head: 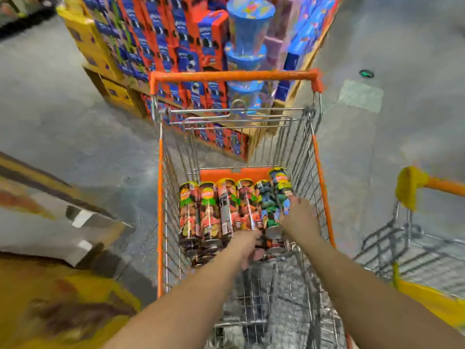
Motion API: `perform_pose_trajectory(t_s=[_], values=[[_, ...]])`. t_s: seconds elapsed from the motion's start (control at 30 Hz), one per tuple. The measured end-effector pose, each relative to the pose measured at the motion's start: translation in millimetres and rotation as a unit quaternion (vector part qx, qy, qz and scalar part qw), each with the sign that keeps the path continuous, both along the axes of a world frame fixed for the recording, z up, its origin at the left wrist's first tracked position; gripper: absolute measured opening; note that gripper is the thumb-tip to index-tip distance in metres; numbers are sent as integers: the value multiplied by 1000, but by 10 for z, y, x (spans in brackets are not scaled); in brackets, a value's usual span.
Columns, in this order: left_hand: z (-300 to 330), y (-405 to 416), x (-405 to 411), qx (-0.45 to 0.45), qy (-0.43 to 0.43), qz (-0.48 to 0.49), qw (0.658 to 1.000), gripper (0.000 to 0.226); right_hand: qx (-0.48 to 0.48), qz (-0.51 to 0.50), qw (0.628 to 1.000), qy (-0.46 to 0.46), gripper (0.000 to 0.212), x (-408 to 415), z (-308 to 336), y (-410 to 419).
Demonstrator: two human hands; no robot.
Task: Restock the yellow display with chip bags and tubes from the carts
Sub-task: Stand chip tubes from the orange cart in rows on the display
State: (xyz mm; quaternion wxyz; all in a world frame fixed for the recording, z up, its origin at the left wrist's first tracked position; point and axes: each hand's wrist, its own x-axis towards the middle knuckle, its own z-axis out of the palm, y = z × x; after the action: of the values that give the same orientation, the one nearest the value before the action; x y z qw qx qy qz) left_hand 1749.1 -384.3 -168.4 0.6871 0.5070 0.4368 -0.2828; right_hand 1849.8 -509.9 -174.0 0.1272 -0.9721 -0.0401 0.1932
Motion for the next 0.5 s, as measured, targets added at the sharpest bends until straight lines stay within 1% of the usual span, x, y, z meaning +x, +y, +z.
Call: perform_pose_trajectory(t_s=[0.03, 0.1, 0.17, 0.2, 0.23, 0.33, 0.43, 0.5], values=[[12, -90, 42, -35, 9, 22, 999, 14, 2, -5, 1000, 20, 67, 29, -14, 23], [-110, -304, 187, -107, 35, 83, 990, 23, 7, -17, 999, 45, 71, 115, -82, 51], [-273, -418, 317, -126, 48, 129, 982, 35, -8, -16, 998, 59, 72, 203, -159, 63], [-292, -455, 354, -110, 62, 155, 980, 44, -18, -16, 998, 65, 71, 237, -181, 66], [-377, -496, 414, -115, 53, 171, 977, 48, -24, -19, 997, 71, 68, 272, -204, 65], [-520, -562, 465, -113, 41, 203, 972, 44, -31, -20, 997, 69, 63, 347, -263, 82], [-607, -582, 510, -117, 31, 222, 968, 44, -63, -11, 996, 62, 60, 407, -302, 127], [-674, -586, 510, -121, 44, 217, 968, 47, -70, 0, 996, 51, 58, 444, -334, 141]])
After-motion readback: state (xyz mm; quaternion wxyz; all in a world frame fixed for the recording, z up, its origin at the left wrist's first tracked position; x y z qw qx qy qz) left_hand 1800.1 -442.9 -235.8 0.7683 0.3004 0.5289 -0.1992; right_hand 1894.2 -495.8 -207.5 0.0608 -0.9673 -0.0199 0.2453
